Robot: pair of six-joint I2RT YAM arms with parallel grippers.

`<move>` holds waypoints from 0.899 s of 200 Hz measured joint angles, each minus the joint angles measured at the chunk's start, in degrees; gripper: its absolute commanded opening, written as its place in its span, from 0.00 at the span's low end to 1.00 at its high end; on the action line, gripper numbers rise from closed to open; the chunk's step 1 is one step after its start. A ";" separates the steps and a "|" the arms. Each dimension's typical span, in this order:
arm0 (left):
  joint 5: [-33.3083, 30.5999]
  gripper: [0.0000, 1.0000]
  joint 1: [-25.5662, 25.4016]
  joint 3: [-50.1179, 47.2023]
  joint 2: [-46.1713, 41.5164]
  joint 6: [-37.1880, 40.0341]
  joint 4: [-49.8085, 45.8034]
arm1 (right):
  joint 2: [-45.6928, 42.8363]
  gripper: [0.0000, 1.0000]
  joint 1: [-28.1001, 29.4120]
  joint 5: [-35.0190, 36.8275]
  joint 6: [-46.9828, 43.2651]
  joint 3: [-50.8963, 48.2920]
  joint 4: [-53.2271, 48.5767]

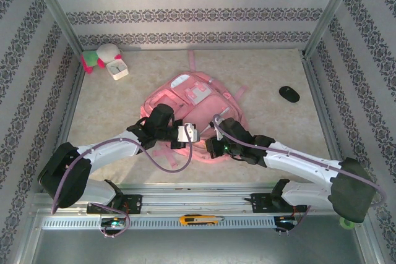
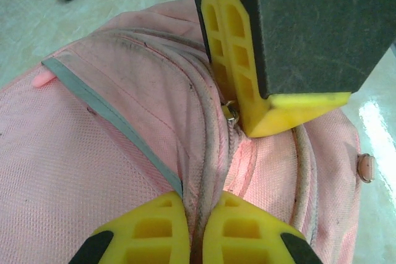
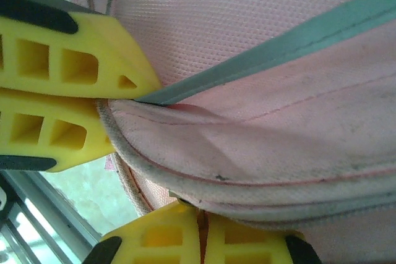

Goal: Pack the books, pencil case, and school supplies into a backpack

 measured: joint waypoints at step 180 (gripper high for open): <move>0.04 0.30 15.23 -1.01 -18.88 10.75 -26.25 | -3.48 0.00 1.81 -6.82 -1.53 -2.16 7.91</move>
